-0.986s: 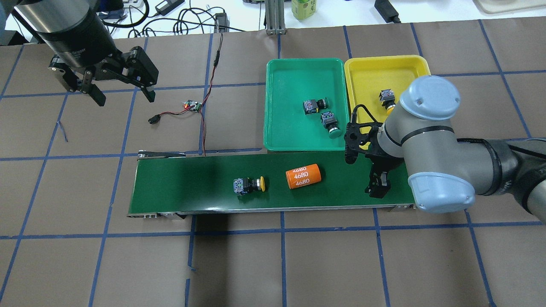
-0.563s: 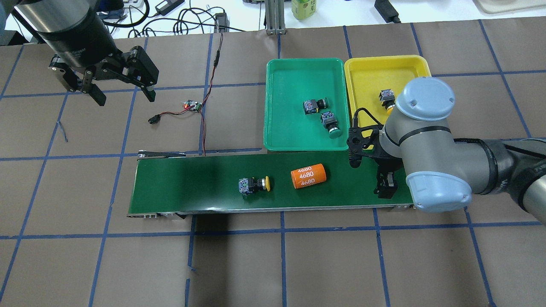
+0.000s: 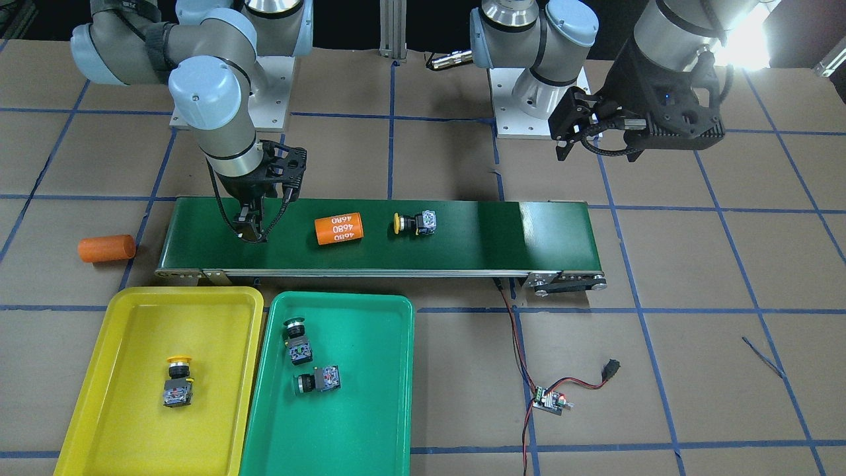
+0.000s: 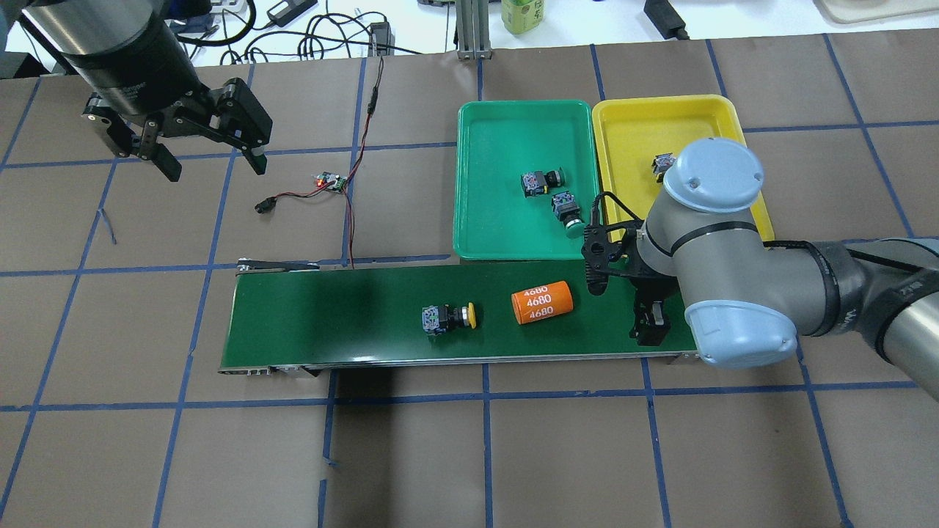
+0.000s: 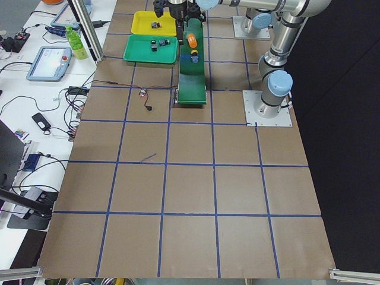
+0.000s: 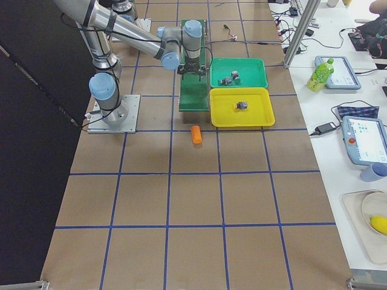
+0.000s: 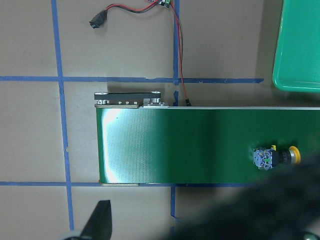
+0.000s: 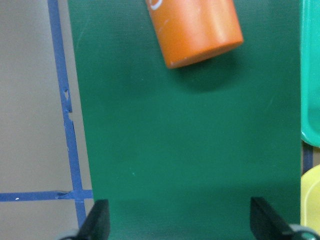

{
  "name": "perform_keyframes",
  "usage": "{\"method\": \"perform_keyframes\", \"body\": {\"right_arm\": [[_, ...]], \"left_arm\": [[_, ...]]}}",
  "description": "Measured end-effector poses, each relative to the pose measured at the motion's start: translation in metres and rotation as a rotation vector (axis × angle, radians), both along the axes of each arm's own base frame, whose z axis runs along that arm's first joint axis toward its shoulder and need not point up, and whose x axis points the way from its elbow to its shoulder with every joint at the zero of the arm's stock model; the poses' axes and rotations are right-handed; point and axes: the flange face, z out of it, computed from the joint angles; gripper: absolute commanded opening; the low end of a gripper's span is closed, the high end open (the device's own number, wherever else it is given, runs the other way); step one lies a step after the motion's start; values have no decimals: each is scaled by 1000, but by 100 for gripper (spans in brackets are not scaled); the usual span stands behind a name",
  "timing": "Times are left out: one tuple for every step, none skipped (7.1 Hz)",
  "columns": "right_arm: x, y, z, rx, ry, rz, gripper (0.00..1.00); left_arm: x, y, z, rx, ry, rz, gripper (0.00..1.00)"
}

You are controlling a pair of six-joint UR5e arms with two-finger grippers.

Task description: Sort buttons by color to trays

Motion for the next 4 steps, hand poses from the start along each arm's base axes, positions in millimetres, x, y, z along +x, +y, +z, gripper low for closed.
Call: {"method": "perform_keyframes", "body": {"right_arm": [[1, 0, -2, 5, 0, 2, 100], [1, 0, -4, 7, 0, 2, 100], [1, 0, -4, 5, -1, 2, 100], [1, -1, -4, 2, -3, 2, 100]], "left_arm": [[0, 0, -3, 6, 2, -1, 100], [-1, 0, -5, 9, 3, -1, 100], [-1, 0, -5, 10, 3, -1, 100], [-1, 0, -5, 10, 4, -1, 100]]}}
